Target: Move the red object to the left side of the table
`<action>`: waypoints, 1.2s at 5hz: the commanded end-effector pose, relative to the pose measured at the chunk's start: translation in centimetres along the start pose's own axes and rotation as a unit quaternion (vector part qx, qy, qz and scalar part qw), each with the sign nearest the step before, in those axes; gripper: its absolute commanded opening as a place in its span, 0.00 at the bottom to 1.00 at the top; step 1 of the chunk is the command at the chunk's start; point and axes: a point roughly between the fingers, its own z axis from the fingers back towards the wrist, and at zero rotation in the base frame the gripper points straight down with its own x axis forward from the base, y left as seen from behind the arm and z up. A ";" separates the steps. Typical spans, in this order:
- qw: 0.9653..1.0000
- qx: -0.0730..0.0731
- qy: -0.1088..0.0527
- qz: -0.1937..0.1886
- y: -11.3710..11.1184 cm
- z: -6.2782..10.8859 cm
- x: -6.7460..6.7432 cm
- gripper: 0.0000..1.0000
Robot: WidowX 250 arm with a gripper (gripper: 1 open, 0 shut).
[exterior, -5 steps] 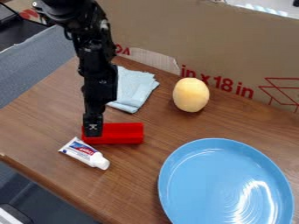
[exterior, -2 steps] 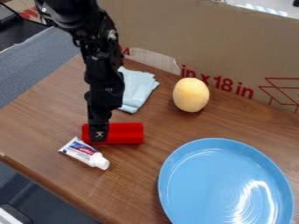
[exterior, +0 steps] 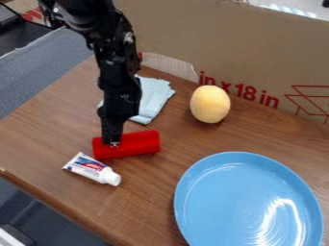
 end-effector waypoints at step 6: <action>0.996 0.033 -0.042 0.076 2.6 5.1 -0.3 0.00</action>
